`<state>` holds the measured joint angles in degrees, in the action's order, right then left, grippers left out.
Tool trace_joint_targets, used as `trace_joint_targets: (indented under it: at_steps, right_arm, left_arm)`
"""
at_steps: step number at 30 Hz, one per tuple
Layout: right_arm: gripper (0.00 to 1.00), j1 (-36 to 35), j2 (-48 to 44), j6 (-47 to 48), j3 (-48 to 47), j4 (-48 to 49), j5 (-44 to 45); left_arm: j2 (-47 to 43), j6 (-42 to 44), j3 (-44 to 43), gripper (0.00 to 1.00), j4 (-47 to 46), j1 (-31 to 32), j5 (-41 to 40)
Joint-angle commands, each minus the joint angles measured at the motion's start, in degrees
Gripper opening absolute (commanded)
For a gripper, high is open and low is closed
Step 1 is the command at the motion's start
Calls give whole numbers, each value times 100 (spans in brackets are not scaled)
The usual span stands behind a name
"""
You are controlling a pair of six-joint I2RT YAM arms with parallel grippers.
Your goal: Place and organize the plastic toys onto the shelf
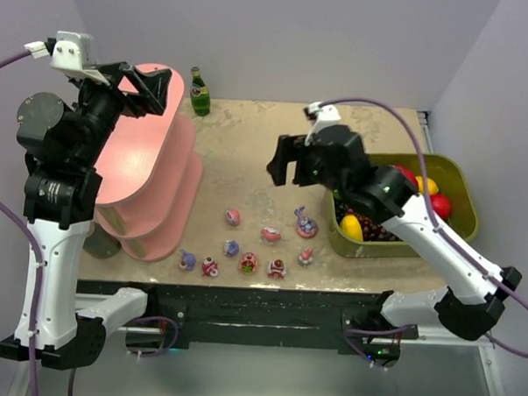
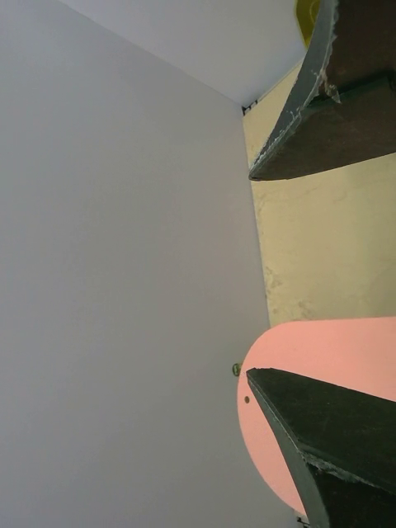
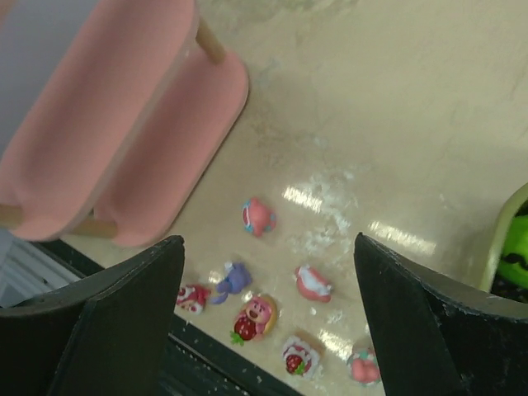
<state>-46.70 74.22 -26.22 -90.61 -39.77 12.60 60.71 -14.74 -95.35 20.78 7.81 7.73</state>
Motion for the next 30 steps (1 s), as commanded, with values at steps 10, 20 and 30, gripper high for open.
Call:
trace_joint_targets:
  at_steps: [10,20,30]
  right_arm:
    - [89,-2185,1270,-1297,404,-4,938]
    - [71,-2291,2149,-1905,878,57,393]
    - [51,-2300,2932,-1922,790,338,428]
  left_arm:
    - [-103,-521,438,100,6,-34,-17]
    - [-59,-600,596,99,76,255,-280]
    - [-15,-600,553,100,137,484,-711]
